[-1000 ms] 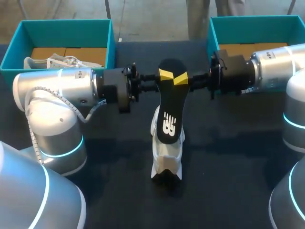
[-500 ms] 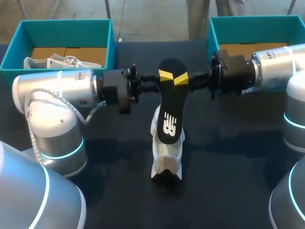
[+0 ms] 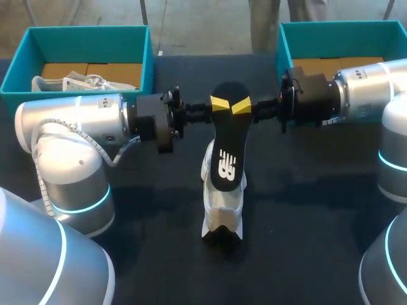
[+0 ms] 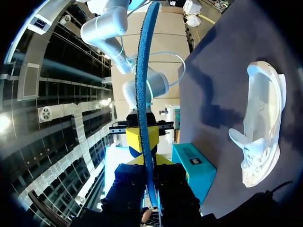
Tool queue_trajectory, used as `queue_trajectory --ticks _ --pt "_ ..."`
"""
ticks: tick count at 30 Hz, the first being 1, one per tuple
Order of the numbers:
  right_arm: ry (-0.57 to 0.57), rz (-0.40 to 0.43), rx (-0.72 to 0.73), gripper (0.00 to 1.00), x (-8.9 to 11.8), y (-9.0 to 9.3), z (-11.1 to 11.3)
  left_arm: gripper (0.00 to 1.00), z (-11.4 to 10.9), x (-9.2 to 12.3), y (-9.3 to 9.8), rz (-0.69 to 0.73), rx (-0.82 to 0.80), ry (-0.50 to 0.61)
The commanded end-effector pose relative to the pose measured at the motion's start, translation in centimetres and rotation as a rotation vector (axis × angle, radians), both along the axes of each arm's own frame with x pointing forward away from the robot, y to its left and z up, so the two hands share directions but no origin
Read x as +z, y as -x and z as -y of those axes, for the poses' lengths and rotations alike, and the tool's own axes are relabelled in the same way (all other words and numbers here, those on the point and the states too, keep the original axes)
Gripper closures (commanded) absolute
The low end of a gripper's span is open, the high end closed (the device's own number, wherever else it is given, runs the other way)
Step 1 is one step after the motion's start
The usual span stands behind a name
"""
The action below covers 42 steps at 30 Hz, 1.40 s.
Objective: Take the shoe out of the shoebox, open the shoe tongue, remove and reinsert the insole, then place the shoe into the shoebox
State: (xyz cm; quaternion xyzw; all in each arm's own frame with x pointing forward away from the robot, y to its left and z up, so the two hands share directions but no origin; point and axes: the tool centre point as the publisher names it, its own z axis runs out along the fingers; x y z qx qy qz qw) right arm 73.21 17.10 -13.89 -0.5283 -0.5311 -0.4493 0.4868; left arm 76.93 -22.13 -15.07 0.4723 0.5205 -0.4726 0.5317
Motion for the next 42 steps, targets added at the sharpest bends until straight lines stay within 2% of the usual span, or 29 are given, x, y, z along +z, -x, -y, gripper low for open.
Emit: queue_trajectory --ticks 1,14,15,27,37,42 --pt "0.0 0.0 0.002 1.0 0.0 -0.2 -0.2 0.92 0.2 -0.2 0.0 0.001 -0.001 0.0" --pt "0.0 0.0 0.002 1.0 0.0 -0.2 -0.2 0.92 0.2 -0.2 0.0 0.001 -0.001 0.0" --pt "0.016 0.073 -0.007 0.0 -0.6 0.0 1.3 1.0 -0.4 -0.9 0.6 -0.09 -0.068 0.003" --pt "0.015 0.085 -0.022 0.0 -0.8 -0.2 2.2 1.0 -0.7 -0.9 0.7 -0.081 -0.056 -0.016" --pt "0.122 0.234 0.005 0.0 -0.9 -0.3 3.8 1.0 -1.1 -1.1 2.2 -0.238 -0.098 0.001" --pt "0.179 0.328 0.021 0.0 -0.9 -0.2 4.5 1.0 -1.4 -1.4 3.1 -0.335 -0.137 -0.036"
